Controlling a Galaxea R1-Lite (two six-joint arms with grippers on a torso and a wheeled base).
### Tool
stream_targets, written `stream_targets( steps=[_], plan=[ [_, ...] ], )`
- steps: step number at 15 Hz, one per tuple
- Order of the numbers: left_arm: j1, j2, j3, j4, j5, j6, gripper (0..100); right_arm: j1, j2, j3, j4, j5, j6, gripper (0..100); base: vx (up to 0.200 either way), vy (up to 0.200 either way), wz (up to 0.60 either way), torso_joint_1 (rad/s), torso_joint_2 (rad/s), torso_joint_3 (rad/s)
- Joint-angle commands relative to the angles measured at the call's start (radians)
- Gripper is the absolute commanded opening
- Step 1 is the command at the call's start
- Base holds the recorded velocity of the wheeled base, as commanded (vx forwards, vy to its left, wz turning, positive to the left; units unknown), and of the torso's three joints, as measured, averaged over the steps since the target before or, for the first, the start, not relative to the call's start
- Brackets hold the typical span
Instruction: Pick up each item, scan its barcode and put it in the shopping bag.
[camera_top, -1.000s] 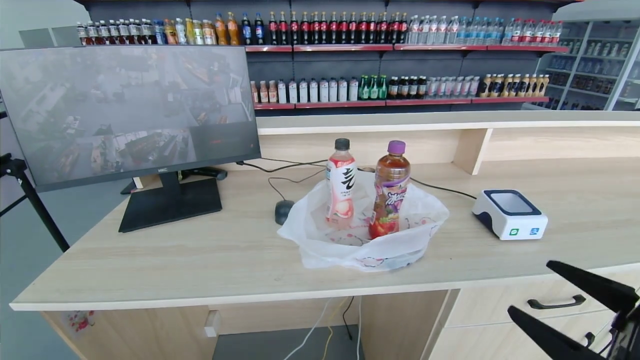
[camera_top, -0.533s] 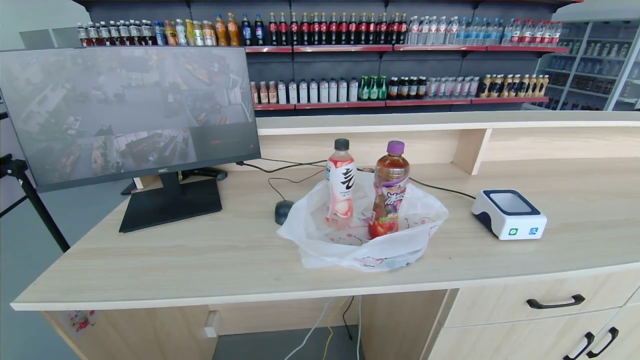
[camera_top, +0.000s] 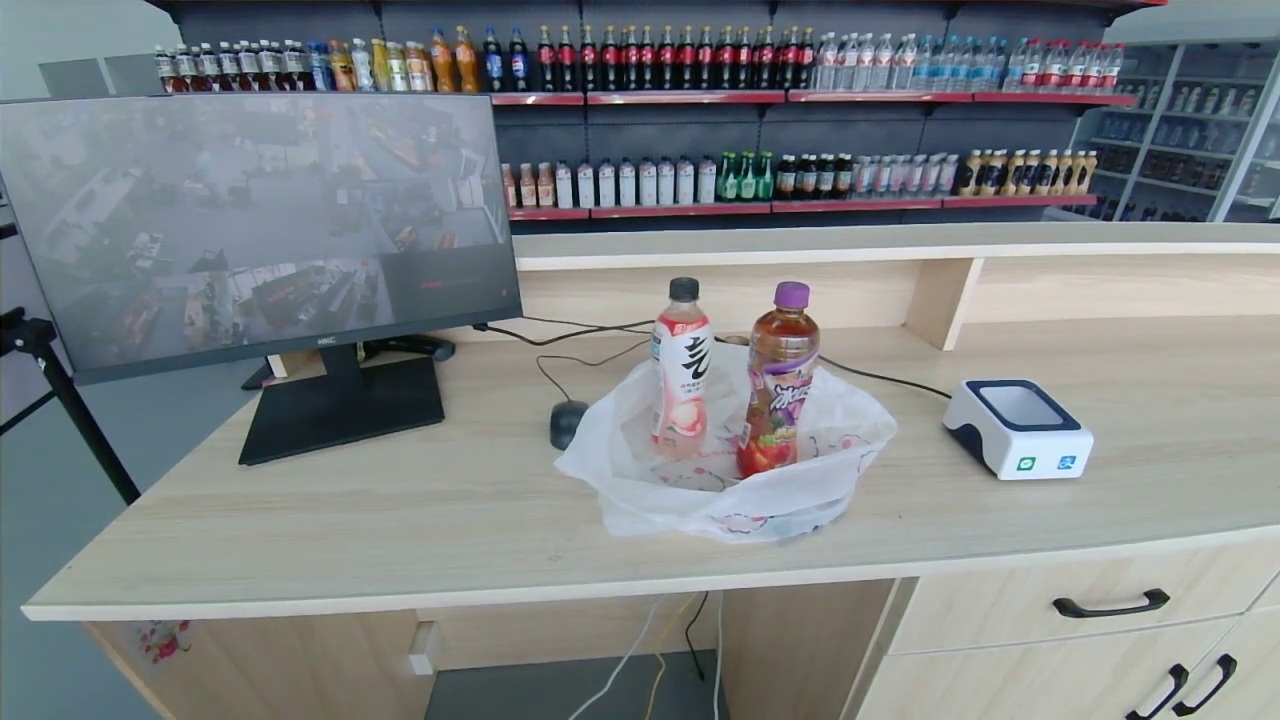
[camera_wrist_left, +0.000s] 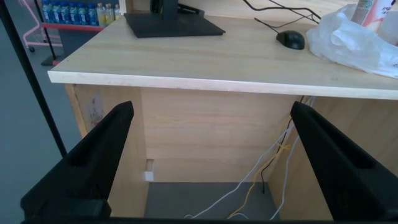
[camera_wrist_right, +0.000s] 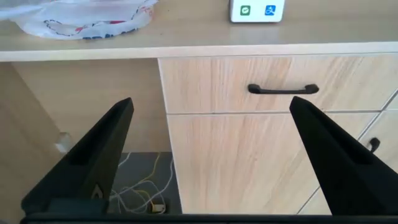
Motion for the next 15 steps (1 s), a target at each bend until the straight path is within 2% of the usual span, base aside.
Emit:
stream_targets(
  steps=[1, 2, 7, 15],
  plan=[
    [0.000, 0.000, 0.000, 0.000, 0.000, 0.000, 100, -0.008, -0.055, 0.000, 0.000, -0.001, 0.004, 100, -0.200, 0.000, 0.00, -0.007, 0.01, 0.002],
    [0.000, 0.000, 0.000, 0.000, 0.000, 0.000, 100, -0.008, -0.055, 0.000, 0.000, 0.001, 0.012, 100, -0.200, 0.000, 0.00, -0.002, 0.00, 0.007],
    [0.000, 0.000, 0.000, 0.000, 0.002, 0.001, 100, -0.008, -0.055, 0.000, 0.000, -0.001, 0.013, 100, 0.000, 0.000, 0.00, 0.000, 0.00, 0.000],
    [0.000, 0.000, 0.000, 0.000, 0.000, 0.000, 100, -0.008, -0.055, 0.000, 0.000, -0.001, 0.013, 100, 0.000, -0.200, 0.00, 0.004, 0.01, 0.003]
  ],
)
